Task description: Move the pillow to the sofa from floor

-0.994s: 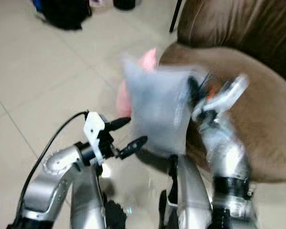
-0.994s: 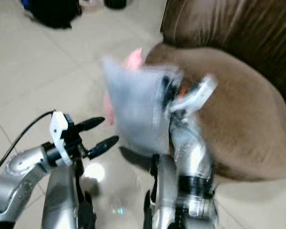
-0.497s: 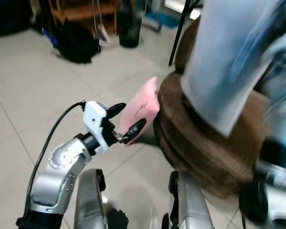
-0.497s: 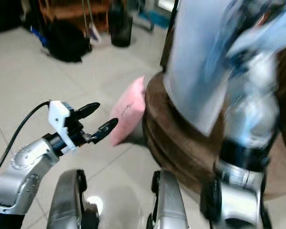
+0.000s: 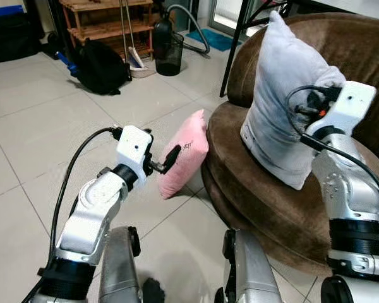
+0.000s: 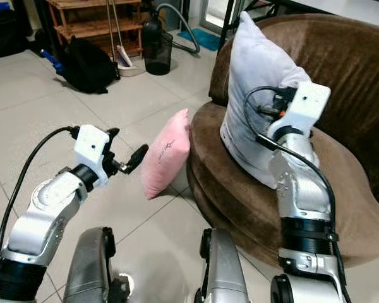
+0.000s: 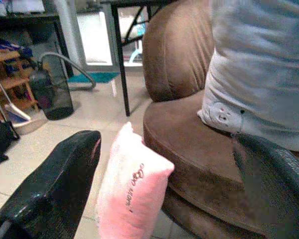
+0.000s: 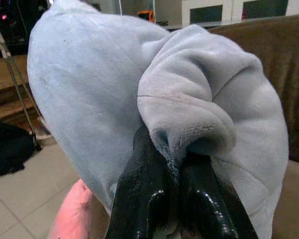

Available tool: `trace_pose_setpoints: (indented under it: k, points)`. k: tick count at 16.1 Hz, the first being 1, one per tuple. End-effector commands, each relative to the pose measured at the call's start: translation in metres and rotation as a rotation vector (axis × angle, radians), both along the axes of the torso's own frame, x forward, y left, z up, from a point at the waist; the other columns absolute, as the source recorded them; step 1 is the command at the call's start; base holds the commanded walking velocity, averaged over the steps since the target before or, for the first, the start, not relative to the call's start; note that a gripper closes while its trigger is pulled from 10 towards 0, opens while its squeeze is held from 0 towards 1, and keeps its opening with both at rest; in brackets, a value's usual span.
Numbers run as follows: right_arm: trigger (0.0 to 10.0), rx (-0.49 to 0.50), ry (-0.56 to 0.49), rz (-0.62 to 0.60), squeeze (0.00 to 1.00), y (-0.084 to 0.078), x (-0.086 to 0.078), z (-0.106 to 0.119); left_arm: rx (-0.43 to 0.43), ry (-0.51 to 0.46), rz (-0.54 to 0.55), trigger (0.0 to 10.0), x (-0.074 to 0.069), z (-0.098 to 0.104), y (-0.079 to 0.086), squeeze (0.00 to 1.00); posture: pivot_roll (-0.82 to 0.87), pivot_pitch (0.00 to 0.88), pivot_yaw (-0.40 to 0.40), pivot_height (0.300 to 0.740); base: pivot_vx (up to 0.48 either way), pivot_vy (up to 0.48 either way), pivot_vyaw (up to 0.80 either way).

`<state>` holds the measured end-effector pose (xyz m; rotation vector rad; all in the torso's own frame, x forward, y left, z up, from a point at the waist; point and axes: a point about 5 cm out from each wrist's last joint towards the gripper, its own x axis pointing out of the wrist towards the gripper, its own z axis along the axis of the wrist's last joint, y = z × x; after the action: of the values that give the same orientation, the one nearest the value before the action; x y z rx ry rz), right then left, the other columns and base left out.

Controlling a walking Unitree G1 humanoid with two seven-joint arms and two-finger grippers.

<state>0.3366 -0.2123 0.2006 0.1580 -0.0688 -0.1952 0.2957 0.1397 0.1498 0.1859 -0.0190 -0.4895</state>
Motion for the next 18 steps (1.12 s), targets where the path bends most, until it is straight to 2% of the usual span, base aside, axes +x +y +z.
trace_pose_setpoints:
  k: [1,4,5,10,13,17,18]
  points:
    - [10.0,0.020,0.047,-0.047,0.00,-0.013,-0.006,-0.012,0.002,-0.046,0.001,10.0,0.004,0.008,-0.008,0.00,-0.01,0.009,-0.081,0.536,0.000,0.000,0.00]
    - [10.0,-0.005,0.060,-0.070,0.00,-0.015,-0.008,-0.015,-0.014,-0.065,0.017,10.0,0.009,0.010,-0.017,0.00,-0.03,0.000,-0.080,0.556,0.000,0.000,0.00]
    - [10.0,-0.029,0.085,-0.095,0.00,-0.015,-0.012,-0.021,-0.005,-0.059,0.009,10.0,0.008,0.005,-0.021,0.00,-0.04,0.000,-0.084,0.571,0.000,0.000,0.00]
    - [10.0,-0.090,0.084,-0.084,0.00,-0.012,-0.015,-0.021,-0.019,-0.085,0.038,10.0,0.006,0.008,-0.019,0.00,-0.02,0.021,-0.104,0.611,0.000,0.000,0.00]
    - [10.0,-0.099,0.093,-0.072,0.00,-0.002,-0.016,-0.026,-0.007,-0.135,0.021,10.0,0.003,0.011,-0.021,0.00,-0.01,0.026,-0.097,0.646,0.000,0.000,0.00]
    - [10.0,-0.130,0.073,-0.051,0.00,0.005,-0.025,-0.029,0.002,-0.131,-0.025,10.0,0.001,0.011,-0.022,0.00,-0.03,0.035,-0.068,0.651,0.000,0.000,0.00]
    - [10.0,-0.113,0.088,-0.056,0.00,0.004,-0.031,-0.036,0.013,-0.129,-0.019,10.0,0.002,0.008,-0.022,0.00,-0.03,0.034,-0.062,0.651,0.000,0.000,0.00]
